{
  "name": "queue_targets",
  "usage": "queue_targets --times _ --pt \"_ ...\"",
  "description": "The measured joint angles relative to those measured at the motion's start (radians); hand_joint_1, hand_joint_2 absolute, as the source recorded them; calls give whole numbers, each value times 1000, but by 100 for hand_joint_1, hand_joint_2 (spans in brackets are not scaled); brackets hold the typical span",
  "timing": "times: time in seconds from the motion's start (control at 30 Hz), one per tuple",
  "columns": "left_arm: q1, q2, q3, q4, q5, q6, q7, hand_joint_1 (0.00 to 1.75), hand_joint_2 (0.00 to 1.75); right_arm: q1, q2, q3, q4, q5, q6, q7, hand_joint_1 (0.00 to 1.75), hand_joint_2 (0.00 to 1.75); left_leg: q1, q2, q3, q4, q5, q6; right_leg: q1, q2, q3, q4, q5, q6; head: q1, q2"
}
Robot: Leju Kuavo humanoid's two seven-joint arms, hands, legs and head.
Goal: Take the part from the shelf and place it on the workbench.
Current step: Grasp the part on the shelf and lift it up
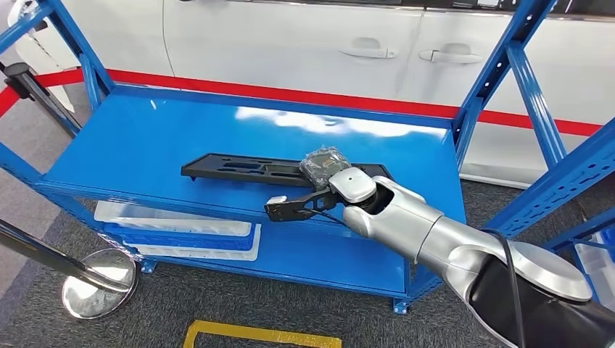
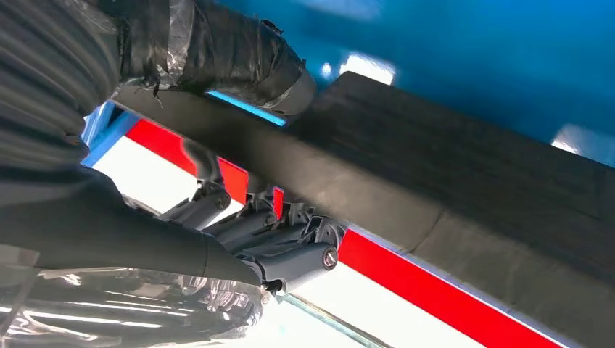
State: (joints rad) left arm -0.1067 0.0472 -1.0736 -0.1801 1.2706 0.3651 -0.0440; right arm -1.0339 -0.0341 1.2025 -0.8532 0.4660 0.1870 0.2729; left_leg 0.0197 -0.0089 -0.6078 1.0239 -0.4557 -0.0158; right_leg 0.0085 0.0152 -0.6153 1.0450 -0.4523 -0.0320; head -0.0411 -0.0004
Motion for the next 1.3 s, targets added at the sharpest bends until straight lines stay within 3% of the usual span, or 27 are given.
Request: queue_targets --times 0.27,0.4,0.53,0.67,0.83,1.03,1.3 --pt "1 5 0 0 4 4 -8 0 0 -3 2 1 1 3 -2 -10 175 175 -5 -2 5 0 -3 6 -3 -2 9 -10 0 9 1 0" --pt "1 5 1 0 6 6 -11 0 0 5 3 1 -1 74 -79 0 175 175 -7 -2 5 -1 -4 7 -6 -2 9 -10 0 11 1 0" --pt "2 5 2 0 5 13 -11 0 175 24 3 -15 -64 393 -199 71 175 175 -7 -2 5 -3 -3 7 -7 -1 7 -10 0 11 1 0" --pt "3 5 2 0 -10 15 -20 0 175 42 -4 -93 -218 674 -149 107 175 175 -7 -2 7 -6 -3 7 -7 0 6 -10 0 11 1 0" --pt "5 5 1 0 -31 5 -25 0 175 34 -21 -144 -419 887 -28 99 175 175 -7 -2 9 -10 -3 7 -7 0 6 -10 -1 11 1 0" --pt "5 6 0 0 -41 -10 -33 0 175 1 -38 -186 -621 914 47 83 175 175 -7 -2 10 -11 -3 7 -7 1 6 -10 -1 11 1 0" --pt "5 6 -1 0 -48 -18 -20 0 175 -28 -55 -220 -746 883 74 81 175 175 -7 -2 10 -12 -3 7 -7 1 7 -10 -1 11 1 0"
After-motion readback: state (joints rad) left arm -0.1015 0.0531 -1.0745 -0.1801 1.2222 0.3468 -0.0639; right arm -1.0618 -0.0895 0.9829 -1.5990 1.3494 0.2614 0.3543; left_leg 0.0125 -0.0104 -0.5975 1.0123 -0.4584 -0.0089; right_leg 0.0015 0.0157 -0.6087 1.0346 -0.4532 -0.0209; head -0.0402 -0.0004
